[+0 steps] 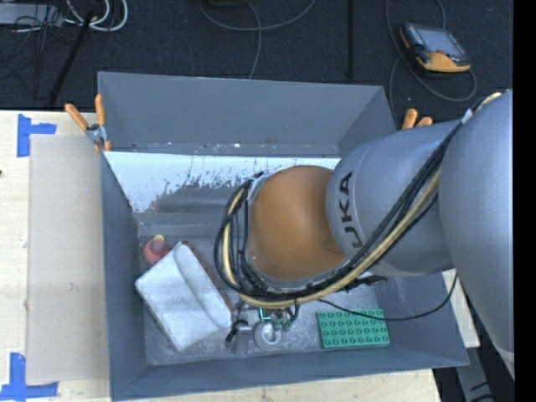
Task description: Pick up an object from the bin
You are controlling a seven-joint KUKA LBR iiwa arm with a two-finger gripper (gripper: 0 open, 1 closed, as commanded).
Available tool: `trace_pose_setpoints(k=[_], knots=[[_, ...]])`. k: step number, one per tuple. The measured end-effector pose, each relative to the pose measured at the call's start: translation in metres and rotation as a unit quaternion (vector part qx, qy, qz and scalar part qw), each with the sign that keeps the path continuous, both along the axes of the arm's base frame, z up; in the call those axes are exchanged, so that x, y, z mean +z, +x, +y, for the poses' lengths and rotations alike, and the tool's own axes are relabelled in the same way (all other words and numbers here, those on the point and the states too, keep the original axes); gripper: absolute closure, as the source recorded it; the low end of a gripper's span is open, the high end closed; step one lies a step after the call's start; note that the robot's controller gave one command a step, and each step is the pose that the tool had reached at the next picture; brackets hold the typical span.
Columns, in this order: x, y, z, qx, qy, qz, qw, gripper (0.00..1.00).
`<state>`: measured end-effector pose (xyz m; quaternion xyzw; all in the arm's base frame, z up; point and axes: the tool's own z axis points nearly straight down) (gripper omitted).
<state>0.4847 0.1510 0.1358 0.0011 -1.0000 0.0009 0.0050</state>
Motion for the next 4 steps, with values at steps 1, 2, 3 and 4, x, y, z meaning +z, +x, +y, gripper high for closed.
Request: trace_pose_setpoints(k=[1,2,3,4], knots=[[-0.068,0.055,-0.025,0.154,0.001,-0.0042,0.988,0.0],[-0.067,0.041,-0.002,0.222,0.001,-0.0038,0.9751,0.0],[-0.067,0.028,0.023,0.342,0.003,-0.0033,0.9398,0.0],[-0.065,0.084,0.072,0.347,0.004,-0.0086,0.9376,0.0]])
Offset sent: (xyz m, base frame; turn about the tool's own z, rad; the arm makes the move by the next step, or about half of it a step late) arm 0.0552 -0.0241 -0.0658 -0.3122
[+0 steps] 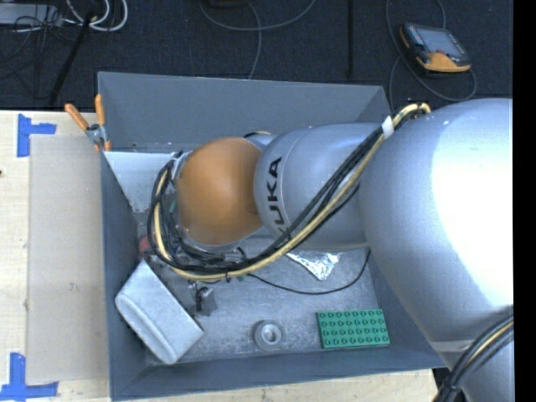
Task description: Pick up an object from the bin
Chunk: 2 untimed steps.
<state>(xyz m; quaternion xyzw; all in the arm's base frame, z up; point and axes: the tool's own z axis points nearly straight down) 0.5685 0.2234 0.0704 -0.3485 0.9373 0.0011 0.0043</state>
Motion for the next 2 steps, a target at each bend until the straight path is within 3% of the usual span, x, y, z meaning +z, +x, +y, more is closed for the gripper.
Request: trace_pose_setpoints(k=[1,2], knots=[[0.0017,-0.0017,0.0226,0.019,-0.003,0.003,0.9998,0.0],[0.0018,-0.0011,0.0213,0.016,-0.003,0.0031,0.9999,1.0]])
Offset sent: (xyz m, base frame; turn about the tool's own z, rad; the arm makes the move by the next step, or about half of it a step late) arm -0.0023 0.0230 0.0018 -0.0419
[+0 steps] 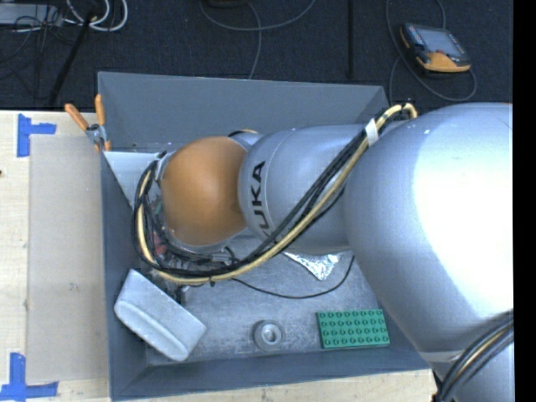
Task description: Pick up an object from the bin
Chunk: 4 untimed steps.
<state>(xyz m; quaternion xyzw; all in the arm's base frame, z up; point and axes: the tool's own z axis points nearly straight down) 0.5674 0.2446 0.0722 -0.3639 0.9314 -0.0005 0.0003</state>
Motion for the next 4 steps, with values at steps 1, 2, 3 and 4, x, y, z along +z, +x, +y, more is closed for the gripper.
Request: trace_pose_setpoints(k=[1,2,3,4], knots=[[0.16,-0.023,-0.026,0.015,0.002,-0.004,0.9999,1.0],[0.155,-0.024,-0.026,0.014,0.001,-0.0001,0.9999,0.0],[0.045,0.003,-0.013,0.099,0.0,0.0037,0.9951,0.0],[-0.004,0.039,-0.013,0.242,0.001,0.0009,0.9702,0.0]])
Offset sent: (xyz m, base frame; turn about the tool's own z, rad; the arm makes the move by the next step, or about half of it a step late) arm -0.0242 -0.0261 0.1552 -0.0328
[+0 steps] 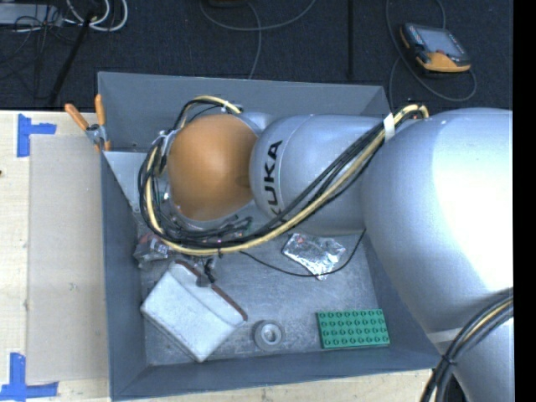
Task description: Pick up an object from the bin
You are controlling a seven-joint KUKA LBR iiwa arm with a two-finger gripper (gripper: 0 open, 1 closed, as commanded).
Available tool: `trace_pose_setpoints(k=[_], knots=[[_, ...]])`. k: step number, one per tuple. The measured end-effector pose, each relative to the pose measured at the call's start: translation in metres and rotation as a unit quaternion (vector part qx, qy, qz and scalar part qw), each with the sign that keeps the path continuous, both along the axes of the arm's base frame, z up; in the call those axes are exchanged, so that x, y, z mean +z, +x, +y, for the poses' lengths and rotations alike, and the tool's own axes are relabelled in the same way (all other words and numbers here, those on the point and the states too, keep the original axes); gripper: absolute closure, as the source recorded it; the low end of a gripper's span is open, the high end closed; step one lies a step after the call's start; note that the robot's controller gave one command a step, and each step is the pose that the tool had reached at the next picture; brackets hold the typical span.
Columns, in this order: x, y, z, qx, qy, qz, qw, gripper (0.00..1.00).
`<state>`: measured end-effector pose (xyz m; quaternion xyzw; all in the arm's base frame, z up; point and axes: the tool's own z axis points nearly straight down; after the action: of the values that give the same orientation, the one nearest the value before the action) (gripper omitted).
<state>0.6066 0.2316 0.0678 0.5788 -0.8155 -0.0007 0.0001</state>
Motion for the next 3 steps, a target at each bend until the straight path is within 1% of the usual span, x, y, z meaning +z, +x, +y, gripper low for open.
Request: trace_pose_setpoints(k=[1,2,3], knots=[[0.002,0.001,0.001,-0.002,0.001,-0.0005,1.0,1.0],[0.14,0.0,0.003,0.0,0.002,-0.0049,1.0,1.0],[0.092,0.003,-0.033,-0.048,-0.001,0.0012,0.9988,1.0]])
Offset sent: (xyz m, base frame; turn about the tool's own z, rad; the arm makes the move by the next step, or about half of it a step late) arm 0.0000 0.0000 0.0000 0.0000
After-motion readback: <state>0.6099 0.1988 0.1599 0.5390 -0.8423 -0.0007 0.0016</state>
